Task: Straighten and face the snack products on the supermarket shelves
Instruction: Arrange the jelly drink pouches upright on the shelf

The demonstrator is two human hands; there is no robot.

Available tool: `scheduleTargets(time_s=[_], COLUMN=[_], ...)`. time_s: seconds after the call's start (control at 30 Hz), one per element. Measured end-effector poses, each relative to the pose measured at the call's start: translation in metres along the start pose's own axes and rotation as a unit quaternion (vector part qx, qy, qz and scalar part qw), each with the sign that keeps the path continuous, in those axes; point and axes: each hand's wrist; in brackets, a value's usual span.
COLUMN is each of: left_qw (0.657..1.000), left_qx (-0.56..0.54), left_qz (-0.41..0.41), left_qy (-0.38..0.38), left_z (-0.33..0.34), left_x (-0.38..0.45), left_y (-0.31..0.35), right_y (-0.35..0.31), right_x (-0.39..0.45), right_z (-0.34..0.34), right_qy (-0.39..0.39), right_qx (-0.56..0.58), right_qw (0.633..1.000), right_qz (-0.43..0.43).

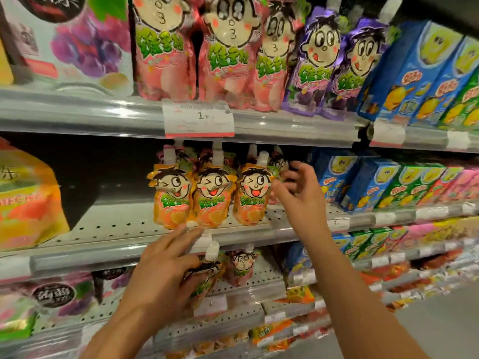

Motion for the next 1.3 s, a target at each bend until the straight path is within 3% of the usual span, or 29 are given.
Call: scheduleTargets(time_s=[0.13,0.23,0.4,0.63,0.87,1.17,1.3], left_qw=[0.997,0.997,0.992,0.987,0.978,0.973,0.978], left_qx=[-0.035,-0.024,-0.049,-0.071,-0.086,-0.099,-0.104], left_qz=[-0.061,-0.054,-0.102,-0.140,-0.181,-0.197,-0.166], left_qy=[0.035,0.044,0.064,0.039,0.049,0.071,0.072], left_z=[-0.004,-0.006,-0.011,-0.014,-0.014,-0.009,-0.009], left_x=[0.004,0.005,0.012,0.012,0.011,0.013,0.009], left_y=[0.002,0.002,0.011,0.023,0.028,0.035,0.037], right_y=[-0.002,-0.005,0.006,0.013,0.027,0.038,0.046], right_x=[0.015,0.024,0.036,0.034,0.037,0.036,-0.009], right_z=[0.006,0.001,-0.003,-0.010,-0.019,-0.009,-0.024], right_qy=[-0.004,-0.009,-0.124,-0.149,-0.088,-0.118,0.016], right_qx=[-0.030,-0.027,-0.002,-0.012,-0.013,0.047,0.055], right_qw=[0.999,0.999,0.992,0.984,0.989,0.991,0.998], right_qz=[-0.017,-0.030,-0.017,-0.098,-0.116,-0.039,-0.021])
Point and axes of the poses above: each hand's wrist, its own x-axis towards the middle knuckle, its own z-axis out of the palm, y = z × x, and after that the axes turned 5 degrees about -x, right-handed
